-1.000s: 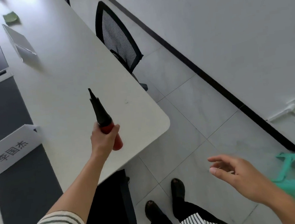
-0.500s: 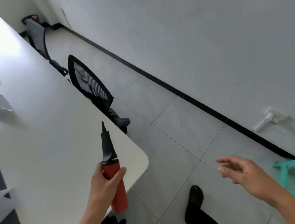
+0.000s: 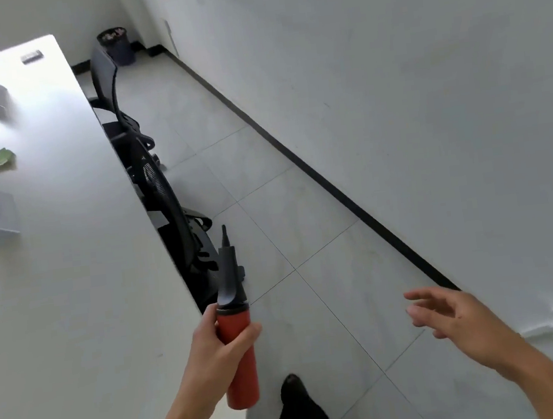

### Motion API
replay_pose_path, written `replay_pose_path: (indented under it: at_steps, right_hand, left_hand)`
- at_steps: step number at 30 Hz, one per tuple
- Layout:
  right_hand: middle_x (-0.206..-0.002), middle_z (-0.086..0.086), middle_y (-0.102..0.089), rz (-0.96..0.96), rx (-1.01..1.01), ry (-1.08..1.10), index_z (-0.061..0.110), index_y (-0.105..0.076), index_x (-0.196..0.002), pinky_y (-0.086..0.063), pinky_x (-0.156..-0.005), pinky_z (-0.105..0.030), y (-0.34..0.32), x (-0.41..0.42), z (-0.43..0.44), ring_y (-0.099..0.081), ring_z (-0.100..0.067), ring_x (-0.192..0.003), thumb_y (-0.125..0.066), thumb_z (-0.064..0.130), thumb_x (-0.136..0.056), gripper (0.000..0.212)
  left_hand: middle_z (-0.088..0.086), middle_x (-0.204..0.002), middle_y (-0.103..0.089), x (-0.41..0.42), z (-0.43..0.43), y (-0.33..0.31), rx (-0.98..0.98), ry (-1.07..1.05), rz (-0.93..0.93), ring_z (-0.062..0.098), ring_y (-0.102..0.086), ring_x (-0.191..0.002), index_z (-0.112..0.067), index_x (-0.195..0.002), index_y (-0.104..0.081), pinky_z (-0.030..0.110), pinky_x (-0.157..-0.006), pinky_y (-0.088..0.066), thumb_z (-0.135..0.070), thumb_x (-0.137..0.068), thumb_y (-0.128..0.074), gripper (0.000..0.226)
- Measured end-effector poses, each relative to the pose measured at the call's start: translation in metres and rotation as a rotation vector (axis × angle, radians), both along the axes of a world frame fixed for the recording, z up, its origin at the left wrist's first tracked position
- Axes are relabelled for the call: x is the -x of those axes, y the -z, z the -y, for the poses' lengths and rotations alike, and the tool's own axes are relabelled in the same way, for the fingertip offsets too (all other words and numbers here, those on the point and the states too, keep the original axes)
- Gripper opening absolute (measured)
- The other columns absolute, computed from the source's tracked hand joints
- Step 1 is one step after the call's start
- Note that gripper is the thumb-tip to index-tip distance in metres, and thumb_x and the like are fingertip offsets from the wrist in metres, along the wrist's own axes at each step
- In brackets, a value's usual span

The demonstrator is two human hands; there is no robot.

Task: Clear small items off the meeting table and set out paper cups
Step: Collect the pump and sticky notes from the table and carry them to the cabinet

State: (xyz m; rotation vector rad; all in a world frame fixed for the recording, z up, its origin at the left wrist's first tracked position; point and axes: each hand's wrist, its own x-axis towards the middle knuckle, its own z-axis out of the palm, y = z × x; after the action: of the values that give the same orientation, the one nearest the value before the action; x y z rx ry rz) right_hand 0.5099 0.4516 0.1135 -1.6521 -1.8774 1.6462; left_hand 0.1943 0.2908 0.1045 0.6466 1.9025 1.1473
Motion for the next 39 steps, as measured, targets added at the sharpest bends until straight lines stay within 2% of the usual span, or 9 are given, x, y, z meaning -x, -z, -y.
replay_pose_path:
  at_steps: [3,8,14,18,21,25,30,34,39]
  right_hand:
    - [-0.102,0.005,-0.072,0.012,0.021,-0.059,0.036,-0.066,-0.108,-0.050,-0.078,-0.024,0.008,0.031,-0.055,-0.070,0.001,-0.086,-0.068,0.035,-0.088,0.021]
    - [-0.105,0.006,-0.070,0.039,0.000,-0.100,0.040,-0.065,-0.107,-0.051,-0.084,-0.026,0.000,0.087,-0.149,-0.069,-0.004,-0.095,-0.068,0.036,-0.088,0.020]
    - [-0.104,0.007,-0.072,-0.005,-0.091,-0.081,0.035,-0.067,-0.112,-0.052,-0.085,-0.027,-0.031,0.154,-0.258,-0.069,-0.005,-0.096,-0.067,0.036,-0.088,0.024]
    - [-0.104,0.005,-0.072,-0.016,-0.023,-0.122,0.034,-0.066,-0.112,-0.051,-0.073,-0.021,-0.017,0.199,-0.320,-0.070,-0.002,-0.088,-0.066,0.033,-0.089,0.023]
    - [-0.102,0.004,-0.072,-0.011,0.005,-0.162,0.033,-0.067,-0.111,-0.051,-0.072,-0.021,-0.002,0.237,-0.378,-0.071,-0.004,-0.088,-0.067,0.032,-0.089,0.022]
    - [-0.103,0.004,-0.073,-0.023,-0.011,-0.235,0.031,-0.066,-0.112,-0.052,-0.072,-0.024,0.008,0.302,-0.475,-0.071,-0.009,-0.091,-0.066,0.031,-0.090,0.022]
    - [-0.100,0.001,-0.074,-0.067,-0.068,-0.404,0.026,-0.066,-0.113,-0.051,-0.072,-0.024,-0.004,0.425,-0.577,-0.070,-0.013,-0.091,-0.066,0.030,-0.091,0.023]
    - [-0.100,0.007,-0.073,-0.111,-0.080,-0.611,0.032,-0.066,-0.112,-0.053,-0.073,-0.019,-0.018,0.527,-0.623,-0.071,-0.007,-0.091,-0.067,0.034,-0.089,0.023]
    - [-0.098,0.007,-0.074,-0.087,-0.045,-0.784,0.035,-0.065,-0.108,-0.051,-0.072,-0.018,-0.002,0.634,-0.654,-0.071,-0.004,-0.086,-0.067,0.034,-0.088,0.021]
  left_hand:
    - [0.013,-0.078,-0.067,0.029,-0.039,0.011,0.013,-0.053,-0.022,0.013,-0.067,-0.060,-0.030,-0.080,-0.062,0.020,-0.052,-0.054,-0.018,-0.075,-0.082,0.023]
    - [0.010,-0.073,-0.068,0.085,-0.123,0.014,0.005,-0.107,0.012,0.026,-0.068,-0.065,-0.028,-0.078,-0.063,0.036,-0.059,-0.059,-0.014,-0.076,-0.081,0.023]
    - [0.014,-0.081,-0.069,0.153,-0.246,-0.015,-0.050,-0.071,-0.019,0.027,-0.070,-0.069,-0.019,-0.089,-0.060,0.034,-0.061,-0.058,-0.017,-0.075,-0.081,0.025]
    - [0.017,-0.084,-0.068,0.192,-0.303,-0.018,-0.086,-0.097,0.010,0.027,-0.070,-0.068,-0.021,-0.090,-0.061,0.031,-0.058,-0.058,-0.019,-0.074,-0.082,0.026]
    - [0.023,-0.087,-0.067,0.223,-0.337,-0.006,-0.052,-0.195,0.028,0.031,-0.071,-0.067,-0.013,-0.092,-0.061,0.026,-0.053,-0.056,-0.014,-0.075,-0.081,0.026]
    - [0.021,-0.087,-0.069,0.265,-0.381,0.000,-0.008,-0.317,-0.002,0.039,-0.070,-0.079,-0.012,-0.093,-0.061,0.033,-0.061,-0.057,-0.015,-0.075,-0.081,0.027]
    - [0.009,-0.074,-0.073,0.324,-0.438,-0.021,-0.100,-0.511,0.016,0.026,-0.072,-0.060,-0.012,-0.092,-0.061,0.024,-0.052,-0.056,-0.024,-0.066,-0.084,0.037]
    - [0.011,-0.075,-0.071,0.356,-0.460,-0.013,-0.089,-0.630,0.042,0.029,-0.073,-0.062,-0.016,-0.091,-0.061,0.024,-0.052,-0.056,-0.020,-0.072,-0.082,0.029]
    - [0.016,-0.073,-0.071,0.410,-0.473,0.007,-0.021,-0.818,0.049,0.031,-0.072,-0.061,-0.008,-0.091,-0.062,0.027,-0.050,-0.056,-0.012,-0.073,-0.082,0.027]
